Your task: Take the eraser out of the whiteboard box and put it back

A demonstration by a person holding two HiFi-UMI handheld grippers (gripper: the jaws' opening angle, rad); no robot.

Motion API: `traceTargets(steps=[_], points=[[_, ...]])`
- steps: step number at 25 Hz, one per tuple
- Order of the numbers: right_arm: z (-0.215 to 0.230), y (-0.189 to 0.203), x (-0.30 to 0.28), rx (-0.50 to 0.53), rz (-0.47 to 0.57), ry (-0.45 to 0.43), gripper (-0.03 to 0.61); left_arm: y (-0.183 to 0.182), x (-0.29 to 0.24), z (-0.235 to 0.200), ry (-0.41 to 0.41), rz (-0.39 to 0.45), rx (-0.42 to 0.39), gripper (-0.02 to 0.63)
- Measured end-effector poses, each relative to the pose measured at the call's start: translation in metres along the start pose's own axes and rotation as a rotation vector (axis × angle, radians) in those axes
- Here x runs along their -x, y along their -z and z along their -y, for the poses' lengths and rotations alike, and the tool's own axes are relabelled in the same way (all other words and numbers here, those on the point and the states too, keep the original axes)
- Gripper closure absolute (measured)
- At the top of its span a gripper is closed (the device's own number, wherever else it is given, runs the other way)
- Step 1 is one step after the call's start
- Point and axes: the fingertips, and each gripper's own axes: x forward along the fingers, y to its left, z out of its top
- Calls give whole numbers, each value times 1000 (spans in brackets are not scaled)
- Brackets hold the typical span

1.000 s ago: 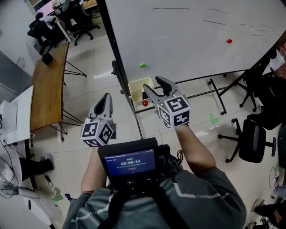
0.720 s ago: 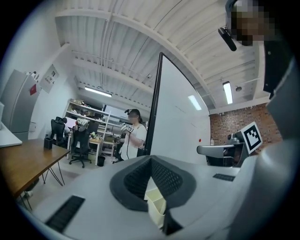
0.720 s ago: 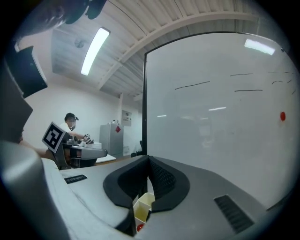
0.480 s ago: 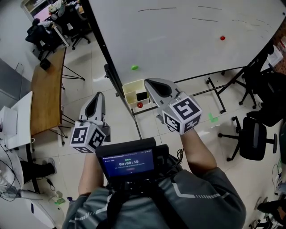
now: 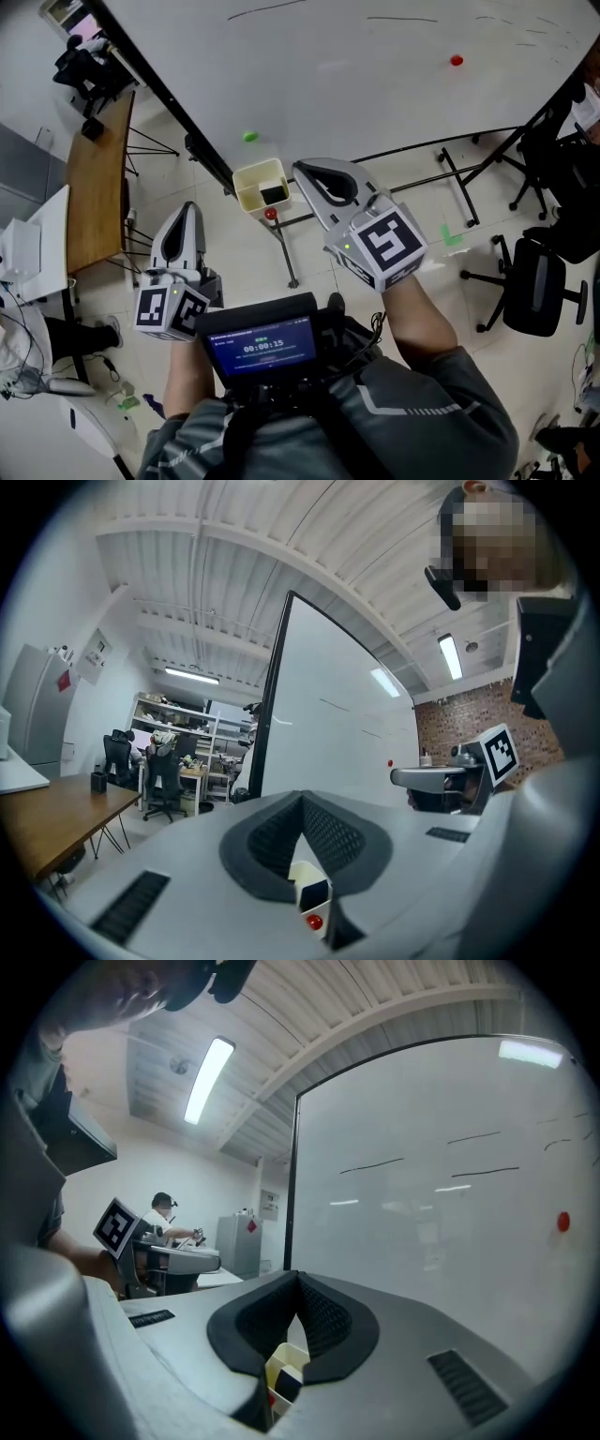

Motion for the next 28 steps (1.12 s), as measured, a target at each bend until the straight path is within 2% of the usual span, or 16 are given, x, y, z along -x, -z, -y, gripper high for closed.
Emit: traceTargets(steps=[6,9,14,18,23,28], points=[[-8,-10,16,10,47,-116,554,10,15,25,-59,10,5,581],[-19,-18,32,25,58,-129,554,6,39,33,-73,14,4,581],[-45,-26,74,-9,42,-80,554,4,97,56,-70,34,35,581],[-75,-30,103,-34,22,-27,554,-11,133,73,-18,66,10,581],[-117,-32,155,19,-3,26,554,-7,180,103,48,75,27,581],[-121,-39,215,-10,10,68,554,-10,200,155,112,86,33,581]])
